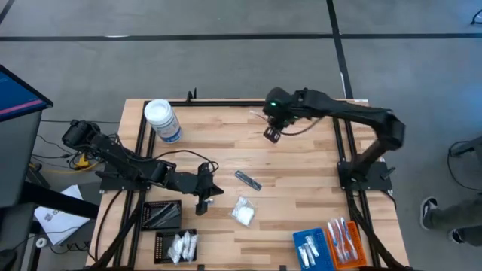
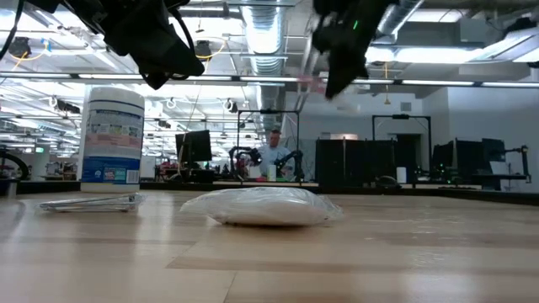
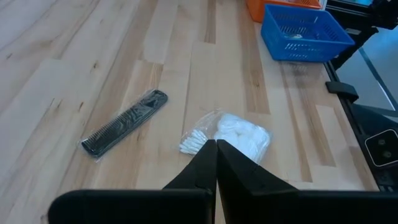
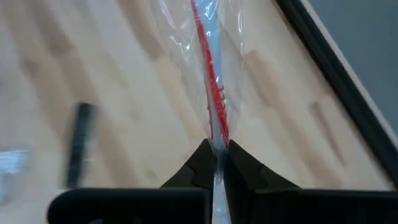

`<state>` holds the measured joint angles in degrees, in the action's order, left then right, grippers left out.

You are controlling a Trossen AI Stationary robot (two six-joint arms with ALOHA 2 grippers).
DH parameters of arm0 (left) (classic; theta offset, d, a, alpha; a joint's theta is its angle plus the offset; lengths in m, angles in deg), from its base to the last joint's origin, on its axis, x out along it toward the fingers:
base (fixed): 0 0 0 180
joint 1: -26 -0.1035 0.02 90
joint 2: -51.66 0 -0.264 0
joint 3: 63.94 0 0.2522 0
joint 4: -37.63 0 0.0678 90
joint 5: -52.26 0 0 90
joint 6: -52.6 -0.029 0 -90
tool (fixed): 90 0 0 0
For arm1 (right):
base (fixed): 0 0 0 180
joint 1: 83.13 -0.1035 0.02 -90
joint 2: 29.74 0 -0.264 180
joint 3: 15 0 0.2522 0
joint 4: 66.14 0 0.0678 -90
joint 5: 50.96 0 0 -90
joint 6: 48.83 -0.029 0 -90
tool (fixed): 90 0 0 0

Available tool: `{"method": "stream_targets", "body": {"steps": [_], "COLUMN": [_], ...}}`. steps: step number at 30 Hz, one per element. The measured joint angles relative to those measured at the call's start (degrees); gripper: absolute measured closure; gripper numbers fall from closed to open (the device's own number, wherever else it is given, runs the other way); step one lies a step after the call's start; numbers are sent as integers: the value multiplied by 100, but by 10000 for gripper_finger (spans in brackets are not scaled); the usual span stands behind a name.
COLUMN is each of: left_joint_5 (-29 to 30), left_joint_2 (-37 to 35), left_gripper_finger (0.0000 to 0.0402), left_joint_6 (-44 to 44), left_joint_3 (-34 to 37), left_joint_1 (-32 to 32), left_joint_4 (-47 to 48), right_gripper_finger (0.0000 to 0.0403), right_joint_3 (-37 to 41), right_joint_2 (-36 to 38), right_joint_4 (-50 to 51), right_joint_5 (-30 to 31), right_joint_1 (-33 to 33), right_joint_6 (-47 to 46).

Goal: Pick & Place Travel size toiletries
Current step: Put the red toothbrush into the orange bin

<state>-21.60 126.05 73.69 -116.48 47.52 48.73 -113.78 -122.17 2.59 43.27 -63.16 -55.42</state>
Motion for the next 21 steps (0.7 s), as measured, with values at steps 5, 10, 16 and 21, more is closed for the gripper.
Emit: {"method": "stream_targets", "body": {"steps": [5, 10, 16, 21], "left_joint_5": [-2, -2, -124, -146], "left_joint_2": [0, 0, 0, 0], "left_gripper_finger": [401, 401, 401, 401], "left_joint_6": [30, 56, 124, 122], "left_joint_3": [1, 2, 2, 2], "left_joint_1": [0, 0, 1, 2], "left_joint_4": [-4, -16, -39, -58], "right_gripper_finger": [398, 399, 399, 399], "right_joint_3": [0, 0, 25, 639], "right_joint_2": [816, 1272, 1303, 1249], "right_joint_4": [494, 1131, 2248, 2325], "right_joint_5": [32, 845, 1898, 1964], "right_joint_1": [-801, -2219, -4188, -5716], "right_joint_6": [-1042, -2438, -4696, -6773]}}
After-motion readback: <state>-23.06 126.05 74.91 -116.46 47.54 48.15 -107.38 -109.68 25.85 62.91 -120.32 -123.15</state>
